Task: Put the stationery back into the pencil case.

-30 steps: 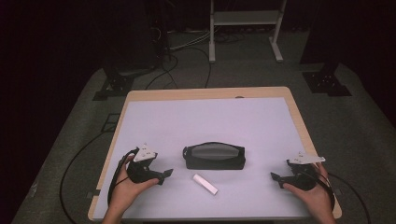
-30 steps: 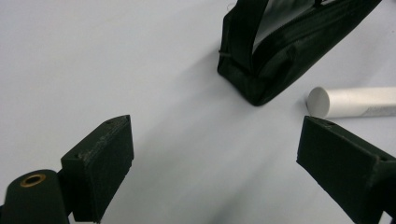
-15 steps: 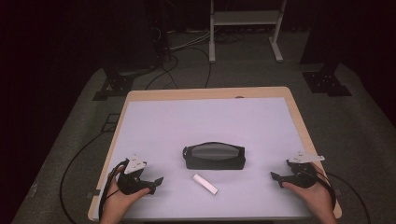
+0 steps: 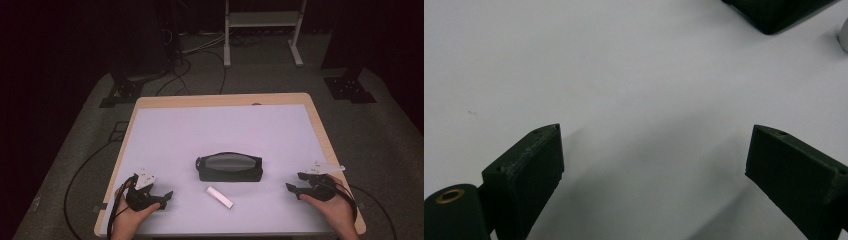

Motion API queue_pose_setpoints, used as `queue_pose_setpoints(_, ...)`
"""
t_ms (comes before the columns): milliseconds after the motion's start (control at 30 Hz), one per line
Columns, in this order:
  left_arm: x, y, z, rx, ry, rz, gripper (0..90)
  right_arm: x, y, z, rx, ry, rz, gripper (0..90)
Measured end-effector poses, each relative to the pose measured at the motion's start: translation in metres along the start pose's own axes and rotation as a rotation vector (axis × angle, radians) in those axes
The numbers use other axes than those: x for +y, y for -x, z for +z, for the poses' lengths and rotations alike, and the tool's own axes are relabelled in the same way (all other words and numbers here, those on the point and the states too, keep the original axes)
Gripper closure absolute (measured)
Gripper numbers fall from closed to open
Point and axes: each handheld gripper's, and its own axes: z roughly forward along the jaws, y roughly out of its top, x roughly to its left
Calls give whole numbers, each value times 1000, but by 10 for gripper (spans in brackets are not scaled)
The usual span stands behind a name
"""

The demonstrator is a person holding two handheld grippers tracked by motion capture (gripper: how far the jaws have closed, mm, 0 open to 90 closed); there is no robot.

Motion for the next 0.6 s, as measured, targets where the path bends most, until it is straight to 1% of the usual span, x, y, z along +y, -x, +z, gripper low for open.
queue_pose_setpoints(67,-1,1,3,4,-7,3,79,2,-2,0,10,2,-3,345)
queue_pose_setpoints(200,-1,0,3,1,-12,3,78,8,-8,1,37,9,-11,351)
queue_pose_setpoints(233,-1,0,3,9,-16,0,74,10,-9,2,41,10,-17,351)
queue_pose_setpoints(267,0,0,4,15,-22,-8,50,12,-11,3,47,8,-20,351)
queue_pose_setpoints(333,0,-2,5,8,-34,-27,28,15,-14,4,57,7,-31,351)
queue_pose_setpoints(367,0,-5,6,-7,-40,-50,16,16,-16,5,62,5,-31,351)
queue_pose_setpoints(433,0,-4,6,-1,-42,-41,12,18,-18,6,77,7,-34,351)
queue_pose_setpoints(600,0,-4,6,-3,-41,-42,11,24,-28,9,107,8,-41,353)
